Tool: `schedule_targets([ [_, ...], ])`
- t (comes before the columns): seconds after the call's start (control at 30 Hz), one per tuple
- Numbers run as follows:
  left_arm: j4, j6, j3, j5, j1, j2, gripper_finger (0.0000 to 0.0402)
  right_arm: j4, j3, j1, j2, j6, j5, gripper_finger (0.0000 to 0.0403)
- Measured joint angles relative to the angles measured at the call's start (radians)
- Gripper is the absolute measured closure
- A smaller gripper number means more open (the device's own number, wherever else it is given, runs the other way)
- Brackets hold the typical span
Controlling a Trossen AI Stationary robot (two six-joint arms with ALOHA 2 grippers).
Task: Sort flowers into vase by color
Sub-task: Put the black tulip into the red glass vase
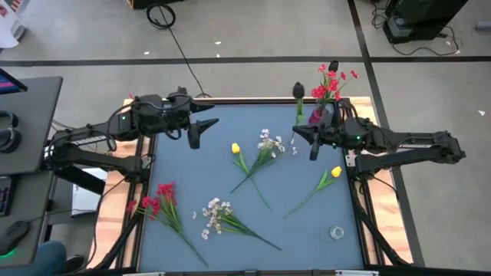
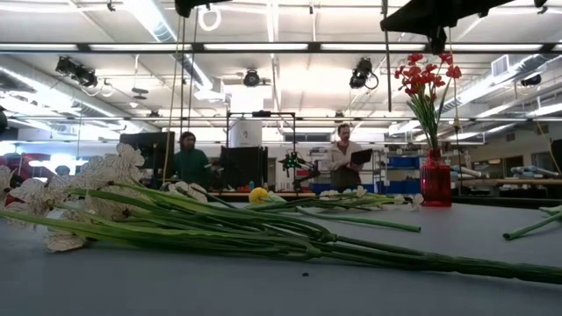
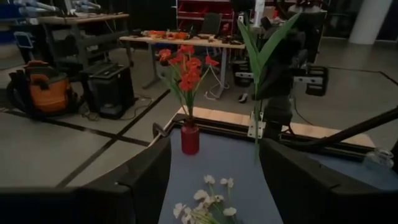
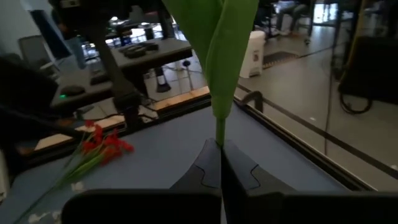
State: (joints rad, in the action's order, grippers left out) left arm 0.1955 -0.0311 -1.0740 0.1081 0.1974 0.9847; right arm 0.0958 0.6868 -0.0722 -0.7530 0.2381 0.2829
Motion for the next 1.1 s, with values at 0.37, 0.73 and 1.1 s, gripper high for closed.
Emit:
schedule_targets([
  [0.37, 0.0, -0.006, 0.0, 0.0, 0.0, 0.003, 0.015, 0.124, 0.0, 0.0, 0.094, -0.034, 0.084, 0.0402],
  [0.73, 0.0, -0.009, 0.0, 0.0, 0.0, 0.003, 0.015, 0.281, 0.0, 0.0, 0.235, -0.061, 0.359, 0.0402],
  [1.1, 0.0, -0.009, 0.0, 0.0, 0.0, 0.003, 0.015, 0.422, 0.0, 0.0, 0.414, -0.01, 0.771, 0.0403],
])
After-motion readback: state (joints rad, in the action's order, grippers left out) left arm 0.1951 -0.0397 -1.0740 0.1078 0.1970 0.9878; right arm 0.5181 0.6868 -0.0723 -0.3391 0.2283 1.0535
